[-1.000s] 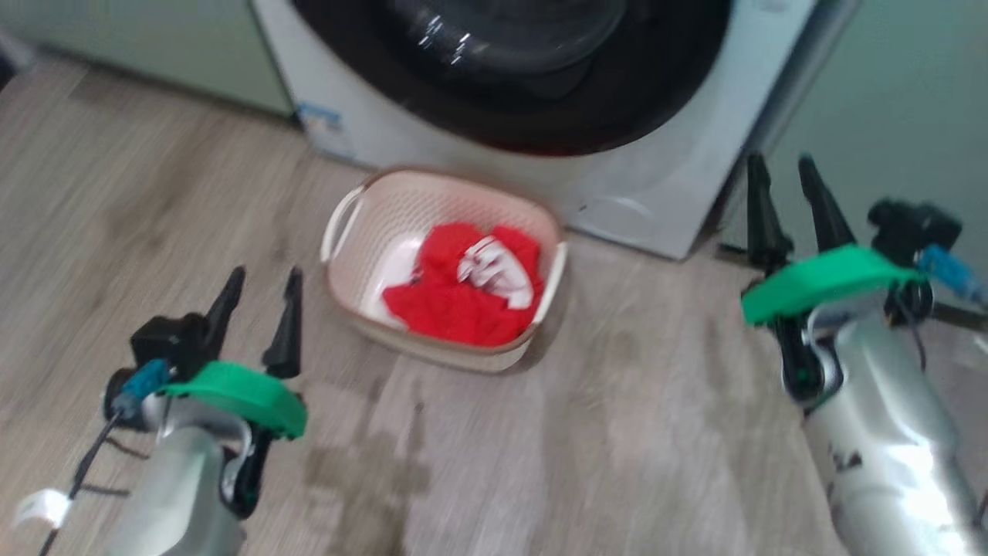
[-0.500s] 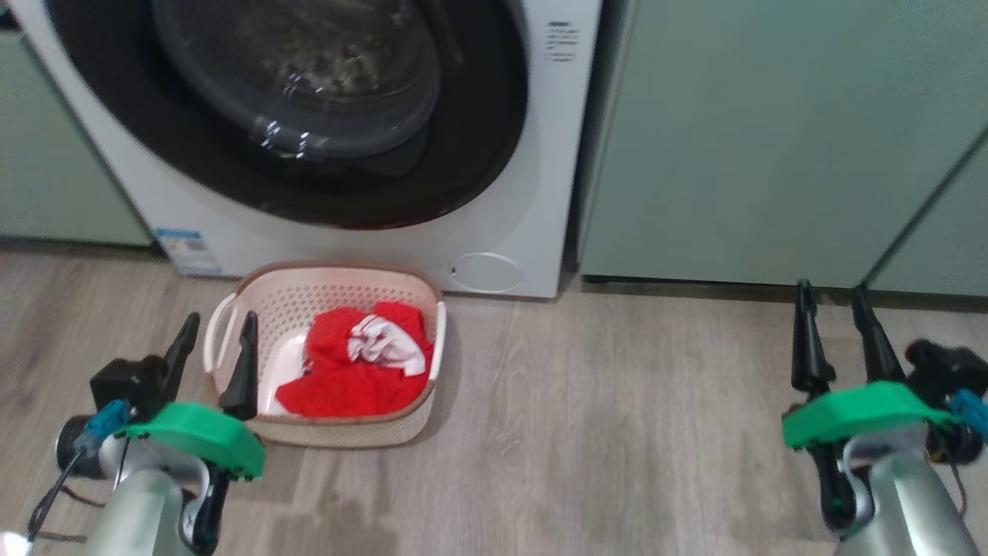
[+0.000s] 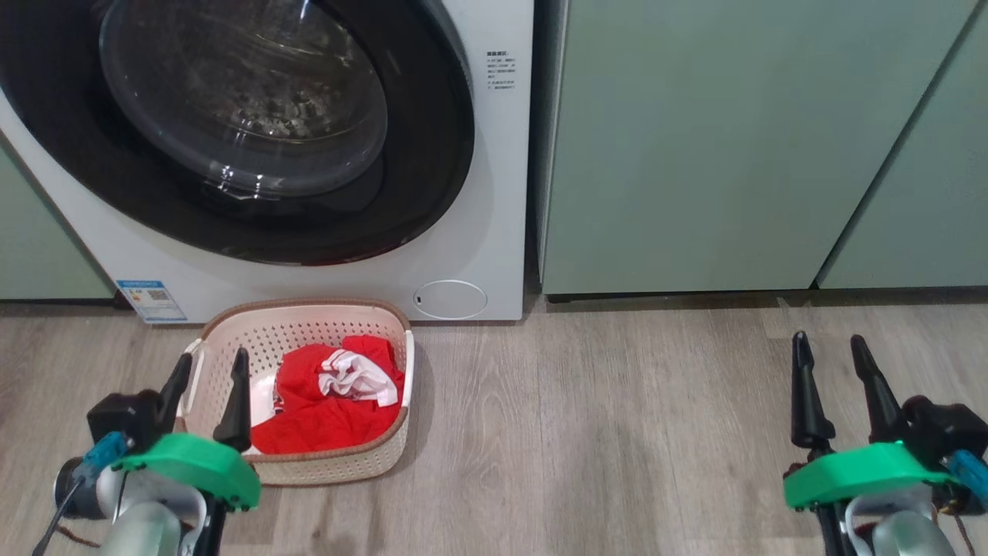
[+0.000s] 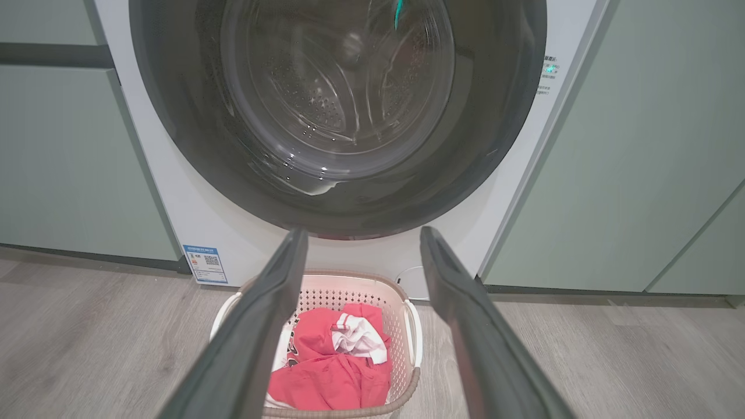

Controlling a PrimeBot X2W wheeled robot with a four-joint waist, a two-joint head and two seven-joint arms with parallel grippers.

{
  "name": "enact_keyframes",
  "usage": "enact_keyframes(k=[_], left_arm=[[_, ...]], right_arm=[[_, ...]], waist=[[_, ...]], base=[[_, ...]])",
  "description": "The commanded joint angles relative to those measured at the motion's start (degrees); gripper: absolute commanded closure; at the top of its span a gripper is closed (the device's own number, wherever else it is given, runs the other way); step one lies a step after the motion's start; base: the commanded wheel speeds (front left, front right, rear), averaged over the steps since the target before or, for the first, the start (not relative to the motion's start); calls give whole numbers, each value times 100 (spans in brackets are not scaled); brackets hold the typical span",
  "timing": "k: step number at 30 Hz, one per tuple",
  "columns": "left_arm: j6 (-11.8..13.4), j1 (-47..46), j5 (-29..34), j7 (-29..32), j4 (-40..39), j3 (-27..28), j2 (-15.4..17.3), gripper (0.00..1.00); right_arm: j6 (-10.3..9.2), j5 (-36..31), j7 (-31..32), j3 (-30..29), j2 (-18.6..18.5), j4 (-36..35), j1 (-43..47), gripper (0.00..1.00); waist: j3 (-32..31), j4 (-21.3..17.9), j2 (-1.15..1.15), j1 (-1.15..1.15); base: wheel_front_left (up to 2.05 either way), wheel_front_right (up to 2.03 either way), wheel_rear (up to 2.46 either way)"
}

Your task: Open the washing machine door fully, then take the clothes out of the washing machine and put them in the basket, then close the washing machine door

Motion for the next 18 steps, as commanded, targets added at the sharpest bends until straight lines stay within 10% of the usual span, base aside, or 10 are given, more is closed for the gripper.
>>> enact_keyframes(k=[1, 18], left_arm=[[-34, -234, 65, -38, -145, 215, 111, 0], [-34, -266, 131, -38, 13, 240, 51, 0]], right_arm=[[-5, -25, -32, 105, 1, -215, -94, 0], [-5, 2, -32, 16, 3, -203, -30, 0]], waist=[[-3, -7, 0, 0], [-6, 5, 0, 0]], base=[[0, 0, 0], [0, 0, 0]])
